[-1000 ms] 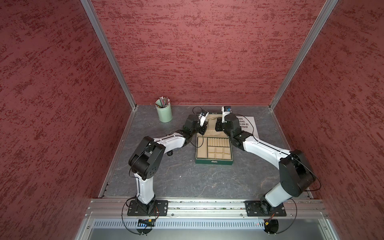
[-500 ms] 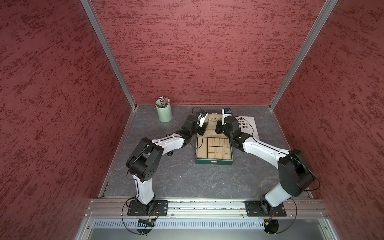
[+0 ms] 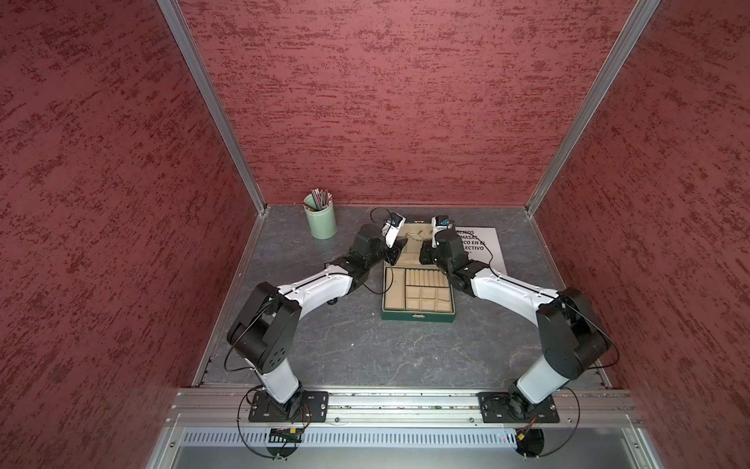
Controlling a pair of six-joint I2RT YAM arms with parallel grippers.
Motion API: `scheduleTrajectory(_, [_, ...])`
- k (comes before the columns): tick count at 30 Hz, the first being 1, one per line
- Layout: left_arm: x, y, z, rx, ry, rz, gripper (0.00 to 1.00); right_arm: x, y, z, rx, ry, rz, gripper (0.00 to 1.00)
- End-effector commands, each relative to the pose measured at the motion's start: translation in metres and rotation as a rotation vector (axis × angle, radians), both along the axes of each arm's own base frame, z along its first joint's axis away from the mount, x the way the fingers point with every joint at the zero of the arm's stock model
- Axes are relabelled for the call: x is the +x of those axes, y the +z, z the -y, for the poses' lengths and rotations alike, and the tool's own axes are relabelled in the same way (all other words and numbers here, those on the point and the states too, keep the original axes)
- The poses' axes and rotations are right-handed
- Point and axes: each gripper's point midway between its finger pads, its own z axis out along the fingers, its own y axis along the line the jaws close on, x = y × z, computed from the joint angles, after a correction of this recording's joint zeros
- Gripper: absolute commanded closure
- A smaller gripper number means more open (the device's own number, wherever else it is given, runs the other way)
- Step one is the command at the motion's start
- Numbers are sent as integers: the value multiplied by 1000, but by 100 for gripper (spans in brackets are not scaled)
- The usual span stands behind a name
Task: Put jewelry chain into jewelry box
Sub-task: Hang the necklace on the jewelry box clasp.
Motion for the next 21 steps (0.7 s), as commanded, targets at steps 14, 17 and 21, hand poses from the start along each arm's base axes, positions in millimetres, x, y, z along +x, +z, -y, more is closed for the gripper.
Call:
scheduleTrajectory(14, [-9,-4,2,-59,15,-26,51,-21,-39,4,26,12,-132,100])
scheduleTrajectory(17, [-9,-4,1,-56,19,-27,51,-22,-43,2,33,17,-145,100])
scheduleTrajectory(21, [-8,-4,0,-54,27,-26,51,-23,-48,0,42,21,-159,100])
